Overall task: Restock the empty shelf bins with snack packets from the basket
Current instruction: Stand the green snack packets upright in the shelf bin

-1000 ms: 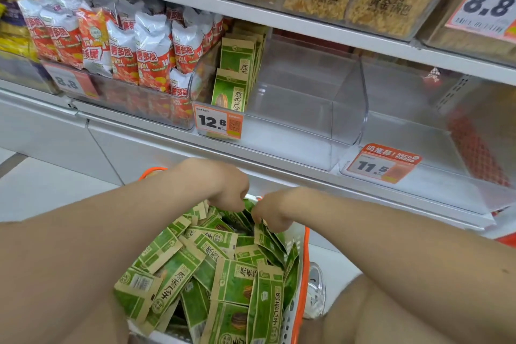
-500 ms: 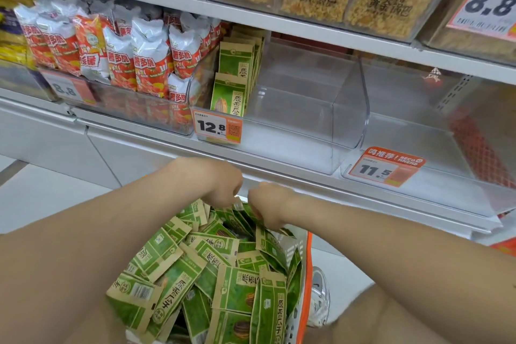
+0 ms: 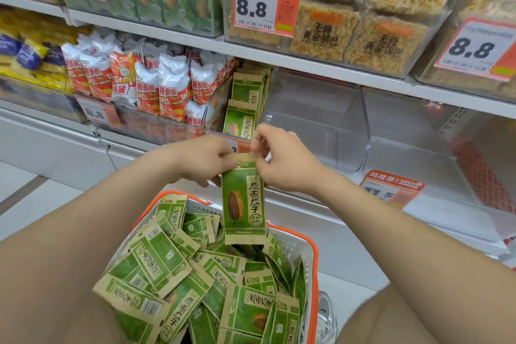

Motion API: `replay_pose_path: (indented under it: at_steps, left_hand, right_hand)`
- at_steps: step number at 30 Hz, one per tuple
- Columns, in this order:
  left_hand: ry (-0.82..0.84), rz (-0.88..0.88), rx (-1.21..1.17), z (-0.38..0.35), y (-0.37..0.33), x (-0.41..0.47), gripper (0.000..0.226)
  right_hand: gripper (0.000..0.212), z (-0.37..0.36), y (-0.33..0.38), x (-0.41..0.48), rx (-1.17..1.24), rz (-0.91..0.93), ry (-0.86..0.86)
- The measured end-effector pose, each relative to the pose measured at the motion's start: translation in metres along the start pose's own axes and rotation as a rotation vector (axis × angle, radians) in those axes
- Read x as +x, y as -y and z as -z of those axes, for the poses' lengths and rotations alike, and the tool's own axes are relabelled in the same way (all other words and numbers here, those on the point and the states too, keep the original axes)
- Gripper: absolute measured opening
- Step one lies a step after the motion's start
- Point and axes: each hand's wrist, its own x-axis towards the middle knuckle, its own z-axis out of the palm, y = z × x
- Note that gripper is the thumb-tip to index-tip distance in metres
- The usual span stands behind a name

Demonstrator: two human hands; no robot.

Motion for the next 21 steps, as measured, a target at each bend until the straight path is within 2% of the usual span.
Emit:
replay_pose_path:
  at_steps: [3,5,8,10,12,16,18,21]
  left_hand:
    - [-0.164,-0.004,-0.329,0.008,-0.004,-0.007,0.021]
    - [-0.303,-0.023,-0.464,0.009,-0.005,-0.006,0.019]
    - [-0.53,-0.056,-0.52,0.009,-0.006,-0.002,0.015]
    - [-0.615,-0.074,-0.511,0.01,-0.009,0.001,0.013]
    - [-0.666,-0.105,-0.417,0.011,-0.011,0.004,0.018]
    - [-0.78,-0.14,0.052,0.016,-0.002,0.017,0.023]
    - [-0.754,-0.148,0.188,0.017,0.004,0.024,0.025]
    - [-0.683,-0.151,0.288,0.02,0.008,0.029,0.029]
  right_hand:
    - [0.022,0.005,0.005,0.001,0.281,-0.174,-0.059]
    - [0.02,0.008,0.01,0.004,0.396,-0.32,0.011]
    - [0.041,0.006,0.017,0.01,0.535,-0.41,0.157]
    - [0.041,0.004,0.017,0.017,0.59,-0.415,0.119]
    - [0.044,0.007,0.015,0.028,0.603,-0.437,0.044]
    - [0.043,0.015,0.001,0.055,0.662,-0.536,-0.125]
    - [0.041,0.013,-0.012,0.074,0.715,-0.559,-0.227]
    - [0.058,0.004,-0.023,0.096,0.76,-0.599,-0.328]
